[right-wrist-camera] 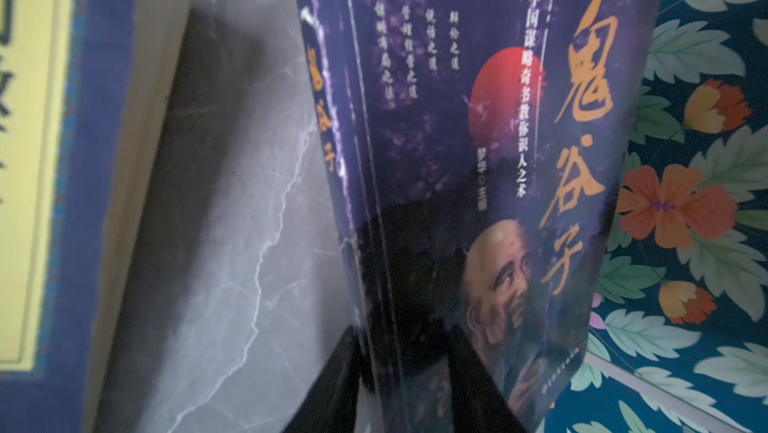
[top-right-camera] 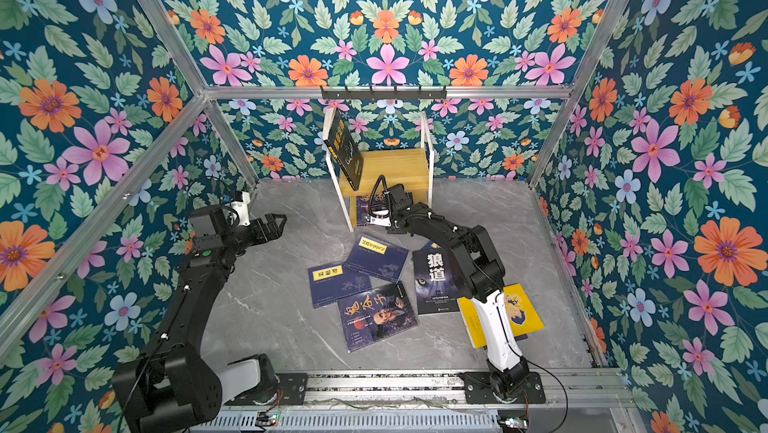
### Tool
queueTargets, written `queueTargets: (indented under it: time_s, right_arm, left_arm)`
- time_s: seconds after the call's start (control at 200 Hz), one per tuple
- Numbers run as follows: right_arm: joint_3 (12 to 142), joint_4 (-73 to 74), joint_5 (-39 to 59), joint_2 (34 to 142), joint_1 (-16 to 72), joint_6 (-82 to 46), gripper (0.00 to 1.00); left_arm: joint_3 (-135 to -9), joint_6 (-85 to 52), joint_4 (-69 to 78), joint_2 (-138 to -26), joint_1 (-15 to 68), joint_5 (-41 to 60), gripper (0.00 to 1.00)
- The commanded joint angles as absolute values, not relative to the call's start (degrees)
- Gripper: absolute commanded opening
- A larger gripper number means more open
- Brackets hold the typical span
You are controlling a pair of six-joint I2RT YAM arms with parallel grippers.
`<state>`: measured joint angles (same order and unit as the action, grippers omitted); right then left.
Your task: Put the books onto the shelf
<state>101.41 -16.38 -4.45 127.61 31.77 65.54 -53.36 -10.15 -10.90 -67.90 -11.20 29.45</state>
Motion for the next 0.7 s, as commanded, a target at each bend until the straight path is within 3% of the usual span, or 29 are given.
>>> queueTargets:
  time_s: [0.0,0.695]
  right_arm:
    - [102.5,-15.0,-3.3,128.2,31.7,65.2,0.34]
    - [100.0,-15.8,-2.7,124.8,30.9,65.2,0.33]
  left_arm:
    - [-53.1,-10.0,-9.6,-67.6,-11.2,29.8,1.0]
    - [-52.8,-10.0,-9.3,-67.7,-11.3,29.9,1.0]
